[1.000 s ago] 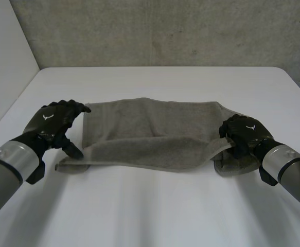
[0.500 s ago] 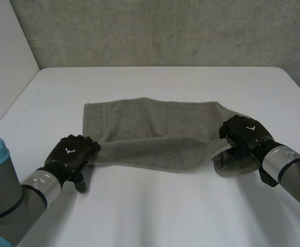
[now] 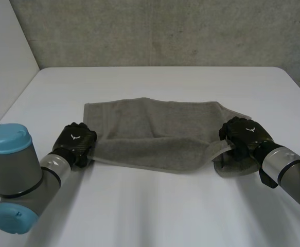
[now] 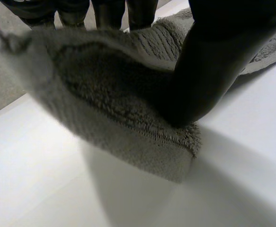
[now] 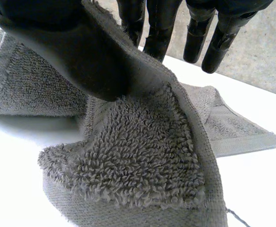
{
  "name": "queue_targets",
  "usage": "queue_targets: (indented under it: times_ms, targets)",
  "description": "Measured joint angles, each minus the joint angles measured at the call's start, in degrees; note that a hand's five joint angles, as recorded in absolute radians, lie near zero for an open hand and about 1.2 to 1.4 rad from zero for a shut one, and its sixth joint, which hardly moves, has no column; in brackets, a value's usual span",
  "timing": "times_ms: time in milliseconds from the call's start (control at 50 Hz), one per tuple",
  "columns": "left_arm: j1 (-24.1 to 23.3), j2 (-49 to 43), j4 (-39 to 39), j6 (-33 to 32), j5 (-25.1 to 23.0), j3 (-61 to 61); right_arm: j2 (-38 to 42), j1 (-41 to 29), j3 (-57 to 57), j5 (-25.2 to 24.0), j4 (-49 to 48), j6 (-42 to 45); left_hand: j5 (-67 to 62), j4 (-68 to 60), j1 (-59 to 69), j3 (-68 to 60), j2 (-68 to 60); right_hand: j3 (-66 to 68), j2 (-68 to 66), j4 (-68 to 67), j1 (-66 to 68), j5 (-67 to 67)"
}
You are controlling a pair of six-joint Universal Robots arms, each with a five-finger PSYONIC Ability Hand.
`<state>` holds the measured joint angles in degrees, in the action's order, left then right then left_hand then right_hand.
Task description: Fold the towel.
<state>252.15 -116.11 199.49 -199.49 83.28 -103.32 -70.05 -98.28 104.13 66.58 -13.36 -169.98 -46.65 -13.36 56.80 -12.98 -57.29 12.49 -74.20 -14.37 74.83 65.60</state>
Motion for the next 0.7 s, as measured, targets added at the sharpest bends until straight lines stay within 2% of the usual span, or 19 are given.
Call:
queue_targets:
  times_ms: [240, 300, 360, 420, 520, 620, 700]
  targets:
    - [-0.2, 2.1, 0.4, 0.4, -0.5, -0.9, 0.0, 0.4, -0.2, 0.3, 0.0, 0.2, -4.2, 0.0, 3.8, 0.0, -3.9, 0.0, 0.0, 0.0, -0.2, 0.0]
    - [-0.1, 3.7, 1.2, 0.6, -0.6, -1.6, 0.0, 0.6, -0.3, 0.2, 0.0, 0.2, -1.1, 0.0, 0.7, 0.0, -0.2, 0.0, 0.0, 0.0, -0.2, 0.0]
    - [0.3, 5.5, 2.6, 0.8, -0.4, -2.5, -0.1, 0.7, -0.3, 0.2, 0.0, 0.3, 9.8, 0.0, -9.8, 0.0, 10.4, 0.0, 0.0, 0.0, -0.2, 0.0]
    - [0.8, 6.7, 3.8, 0.9, -0.3, -3.1, -0.2, 0.8, -0.3, 0.1, 0.1, 0.3, 15.5, 0.0, -15.2, 0.0, 15.4, 0.0, 0.0, 0.0, -0.2, 0.0]
    - [1.4, 7.8, 4.9, 1.0, -0.1, -3.8, -0.3, 0.8, -0.2, 0.1, 0.1, 0.3, 17.2, 0.0, -16.1, 0.0, 16.5, 0.0, 0.0, 0.0, -0.4, -1.2]
    - [1.7, 8.0, 5.1, 1.0, -0.1, -4.2, -0.4, 0.8, -0.1, 0.1, 0.1, 0.3, 11.9, 0.0, -11.7, 0.0, 12.2, 0.0, 0.0, 0.0, -1.9, -2.5]
    - [1.7, 7.8, 5.1, 1.0, -0.3, -4.3, -0.4, 0.8, 0.0, 0.1, 0.2, 0.3, -7.2, 0.0, 7.1, 0.0, -7.1, 0.0, 0.1, 0.0, -2.5, -3.0]
